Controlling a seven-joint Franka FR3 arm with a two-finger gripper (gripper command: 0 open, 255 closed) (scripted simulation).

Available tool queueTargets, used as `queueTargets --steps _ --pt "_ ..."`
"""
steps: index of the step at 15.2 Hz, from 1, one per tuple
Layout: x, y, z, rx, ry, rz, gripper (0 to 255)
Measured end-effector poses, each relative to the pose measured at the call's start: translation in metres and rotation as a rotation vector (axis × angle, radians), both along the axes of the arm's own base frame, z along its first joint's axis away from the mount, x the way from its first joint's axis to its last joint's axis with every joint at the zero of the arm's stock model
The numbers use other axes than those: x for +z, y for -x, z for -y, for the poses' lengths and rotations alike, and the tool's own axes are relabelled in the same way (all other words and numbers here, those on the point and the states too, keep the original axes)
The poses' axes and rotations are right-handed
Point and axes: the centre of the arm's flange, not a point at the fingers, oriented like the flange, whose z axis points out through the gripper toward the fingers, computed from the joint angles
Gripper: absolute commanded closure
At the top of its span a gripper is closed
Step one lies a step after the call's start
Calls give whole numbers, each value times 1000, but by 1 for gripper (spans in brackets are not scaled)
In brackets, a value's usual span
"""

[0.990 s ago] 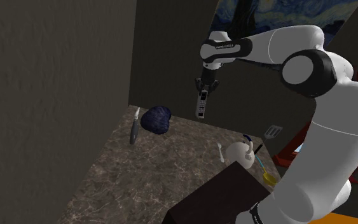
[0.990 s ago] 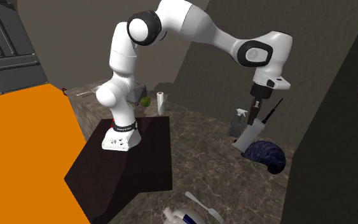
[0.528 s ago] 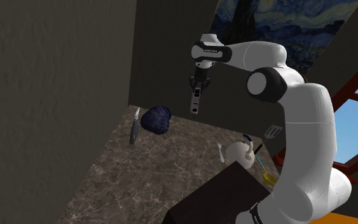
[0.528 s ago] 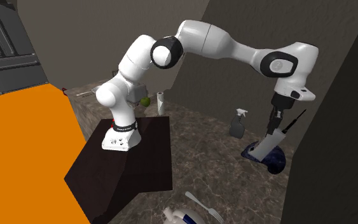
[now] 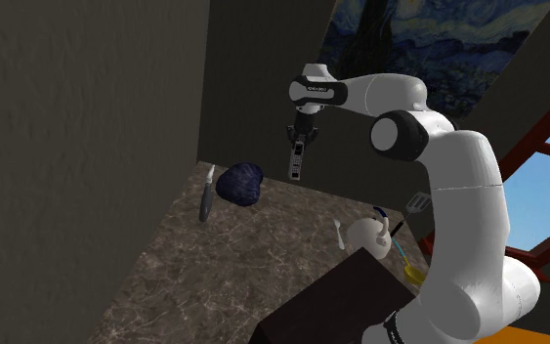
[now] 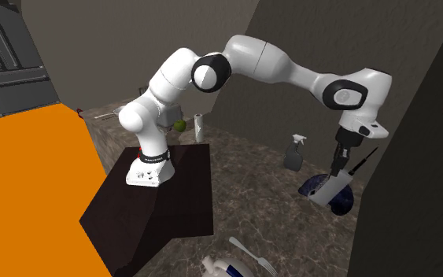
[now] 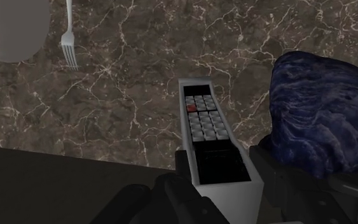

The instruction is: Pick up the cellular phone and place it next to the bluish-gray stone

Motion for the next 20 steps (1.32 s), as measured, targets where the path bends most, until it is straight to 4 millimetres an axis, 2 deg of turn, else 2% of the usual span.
queueTargets --steps 20 --pt "-107 0 -1 0 0 0 255"
